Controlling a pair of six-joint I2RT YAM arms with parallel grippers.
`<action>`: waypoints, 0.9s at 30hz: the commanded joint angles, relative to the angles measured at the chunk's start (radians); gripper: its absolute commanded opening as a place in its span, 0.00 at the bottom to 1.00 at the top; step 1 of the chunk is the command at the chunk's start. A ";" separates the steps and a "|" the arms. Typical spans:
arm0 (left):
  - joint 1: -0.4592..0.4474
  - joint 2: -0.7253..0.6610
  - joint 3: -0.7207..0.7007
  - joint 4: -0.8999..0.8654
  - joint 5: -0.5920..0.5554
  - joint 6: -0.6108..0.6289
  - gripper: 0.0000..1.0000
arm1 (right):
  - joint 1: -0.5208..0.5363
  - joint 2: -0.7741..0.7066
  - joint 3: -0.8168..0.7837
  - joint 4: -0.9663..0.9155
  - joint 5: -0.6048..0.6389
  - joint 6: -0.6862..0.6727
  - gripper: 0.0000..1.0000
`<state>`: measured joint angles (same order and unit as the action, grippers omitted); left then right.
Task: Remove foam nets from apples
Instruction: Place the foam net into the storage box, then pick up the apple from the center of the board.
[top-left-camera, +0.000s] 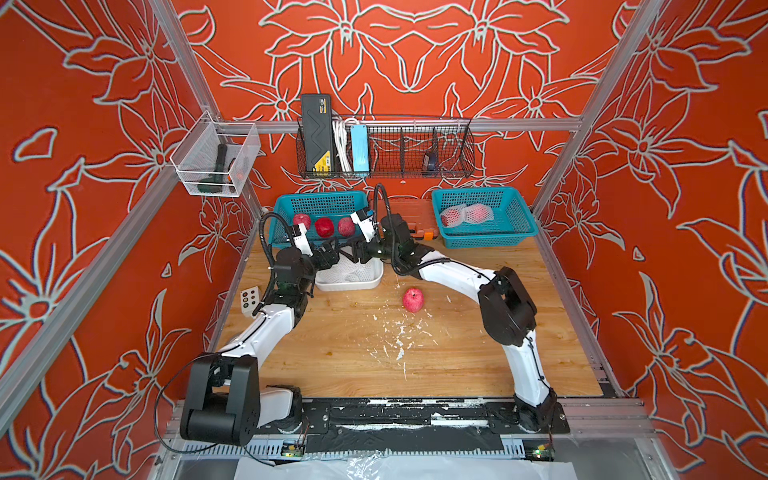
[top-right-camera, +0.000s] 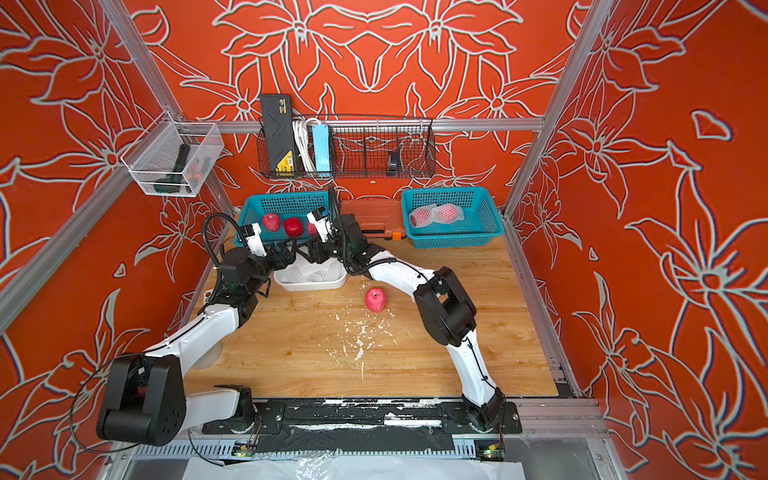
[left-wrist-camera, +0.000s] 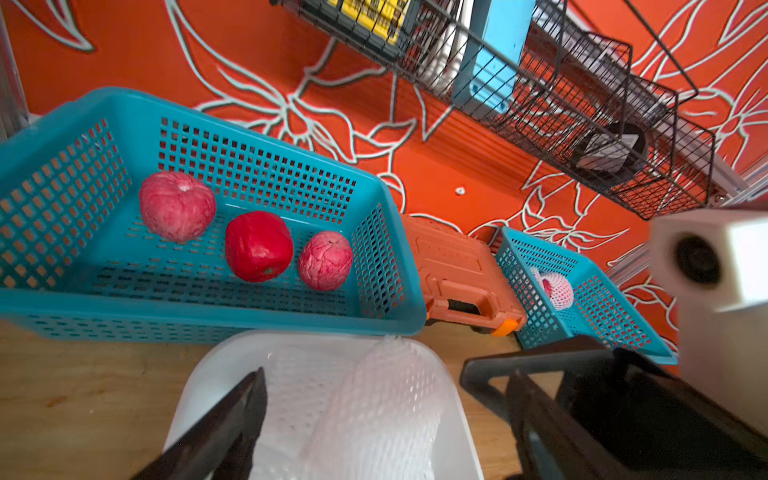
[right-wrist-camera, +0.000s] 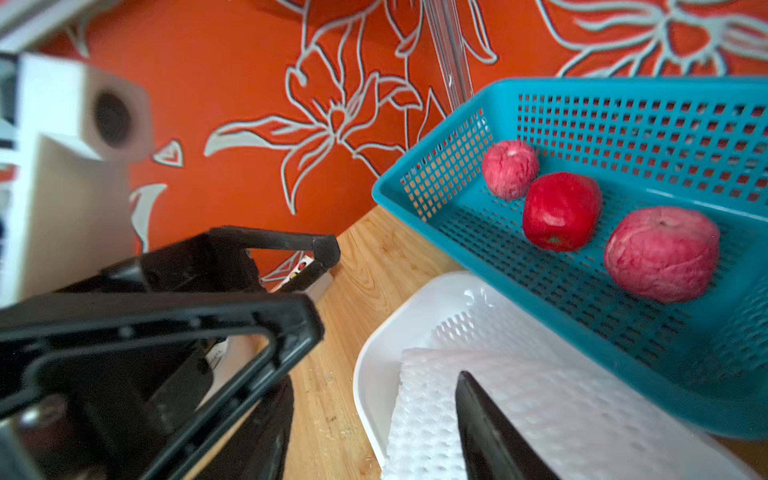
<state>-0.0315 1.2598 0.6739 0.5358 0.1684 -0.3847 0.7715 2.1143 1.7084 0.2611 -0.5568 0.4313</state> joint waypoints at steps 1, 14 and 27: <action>-0.005 -0.045 0.024 -0.037 0.037 0.014 0.88 | -0.007 -0.100 -0.048 0.109 -0.083 0.085 0.63; -0.441 0.016 0.159 -0.295 -0.021 0.209 0.97 | -0.095 -0.744 -0.777 -0.020 0.365 -0.098 0.76; -0.646 0.298 0.117 -0.201 -0.024 0.297 0.97 | -0.095 -1.451 -1.495 0.035 0.608 -0.250 0.84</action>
<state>-0.6689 1.5372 0.7662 0.2947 0.1543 -0.1257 0.6704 0.7052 0.2684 0.2432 -0.0170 0.2512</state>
